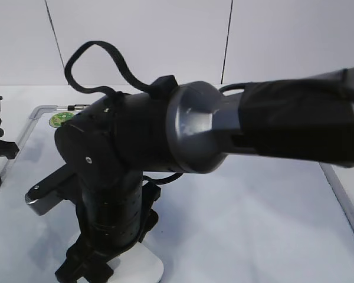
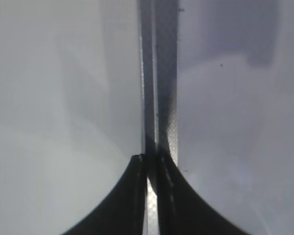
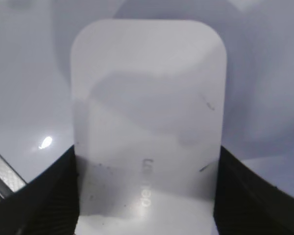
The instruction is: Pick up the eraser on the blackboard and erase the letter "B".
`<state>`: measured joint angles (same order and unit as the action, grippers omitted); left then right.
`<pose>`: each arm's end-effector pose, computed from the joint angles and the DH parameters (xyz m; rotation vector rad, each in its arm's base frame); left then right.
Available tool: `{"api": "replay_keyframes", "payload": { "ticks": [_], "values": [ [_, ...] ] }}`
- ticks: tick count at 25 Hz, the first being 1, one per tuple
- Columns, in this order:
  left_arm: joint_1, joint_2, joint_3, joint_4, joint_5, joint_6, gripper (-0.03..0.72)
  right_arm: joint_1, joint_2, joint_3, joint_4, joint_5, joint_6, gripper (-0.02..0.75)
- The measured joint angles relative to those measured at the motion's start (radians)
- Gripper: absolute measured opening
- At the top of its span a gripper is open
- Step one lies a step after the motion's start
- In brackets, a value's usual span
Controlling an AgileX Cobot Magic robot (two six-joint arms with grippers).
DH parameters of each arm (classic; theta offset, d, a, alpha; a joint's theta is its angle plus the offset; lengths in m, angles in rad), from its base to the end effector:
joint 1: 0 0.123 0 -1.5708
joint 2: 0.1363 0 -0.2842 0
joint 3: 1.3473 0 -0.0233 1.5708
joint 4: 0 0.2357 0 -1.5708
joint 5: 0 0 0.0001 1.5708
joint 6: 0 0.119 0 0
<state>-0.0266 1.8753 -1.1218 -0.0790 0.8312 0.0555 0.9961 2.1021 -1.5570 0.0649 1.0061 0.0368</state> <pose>0.3294 -0.0157 0.1342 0.0475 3.0658 -0.0909 0.2176 0.3480 0.1447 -1.3744 2.7482 0.1568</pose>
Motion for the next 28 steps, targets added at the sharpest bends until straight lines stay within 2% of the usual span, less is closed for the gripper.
{"api": "replay_keyframes", "payload": {
  "ticks": [8,14,21,28],
  "values": [
    [0.000,0.000,0.000,0.000,0.001,0.000,0.022,-0.011,0.000,0.002,-0.012,0.001,0.030,0.547],
    [0.000,0.000,0.000,0.000,0.001,0.000,0.022,-0.050,-0.001,0.002,0.009,0.004,0.054,0.540],
    [0.000,0.000,0.000,0.000,-0.001,0.000,0.022,-0.146,-0.008,0.018,0.013,0.016,0.063,0.538],
    [0.000,0.000,0.000,0.002,-0.001,0.000,0.022,-0.238,-0.012,0.022,-0.038,0.018,0.085,0.538]
  ]
}}
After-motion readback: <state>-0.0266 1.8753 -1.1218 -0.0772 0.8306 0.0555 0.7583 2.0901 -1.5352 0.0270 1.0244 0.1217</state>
